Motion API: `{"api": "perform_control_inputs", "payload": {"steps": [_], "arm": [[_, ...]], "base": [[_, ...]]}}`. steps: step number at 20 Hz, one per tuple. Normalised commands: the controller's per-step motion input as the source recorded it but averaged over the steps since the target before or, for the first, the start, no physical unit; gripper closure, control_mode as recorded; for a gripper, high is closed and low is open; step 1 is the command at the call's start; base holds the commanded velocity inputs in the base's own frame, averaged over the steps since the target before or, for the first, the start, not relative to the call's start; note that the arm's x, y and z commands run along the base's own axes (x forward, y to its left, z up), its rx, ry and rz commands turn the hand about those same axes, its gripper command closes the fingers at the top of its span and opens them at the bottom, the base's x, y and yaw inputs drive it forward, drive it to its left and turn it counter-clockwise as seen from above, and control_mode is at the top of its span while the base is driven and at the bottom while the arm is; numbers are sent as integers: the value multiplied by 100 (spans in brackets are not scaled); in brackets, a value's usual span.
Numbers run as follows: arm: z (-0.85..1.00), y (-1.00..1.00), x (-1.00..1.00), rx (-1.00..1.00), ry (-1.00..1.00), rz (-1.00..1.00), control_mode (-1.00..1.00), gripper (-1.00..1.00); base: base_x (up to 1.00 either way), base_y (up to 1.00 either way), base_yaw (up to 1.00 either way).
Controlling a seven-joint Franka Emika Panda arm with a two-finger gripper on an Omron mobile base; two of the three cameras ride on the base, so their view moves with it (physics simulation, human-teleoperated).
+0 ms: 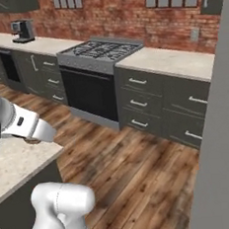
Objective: Pick the tangerine and banana from the fridge and place them inside the tupperware on the counter.
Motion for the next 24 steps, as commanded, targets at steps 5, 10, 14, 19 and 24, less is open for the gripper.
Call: {"api": "perform_control_inputs", "payload": {"steps": [5,10,14,19,24], "arm": [[0,0,0,0,0,0,100,100],[0,0,0,0,0,0,100,100],[0,0,0,0,0,0,100,100],[0,0,0,0,0,0,100,100],[0,0,0,0,0,0,100,100]], "base": [[81,-46,3],[78,-39,33],[73,-44,43],[70,-50,64],[72,-49,75]]}}
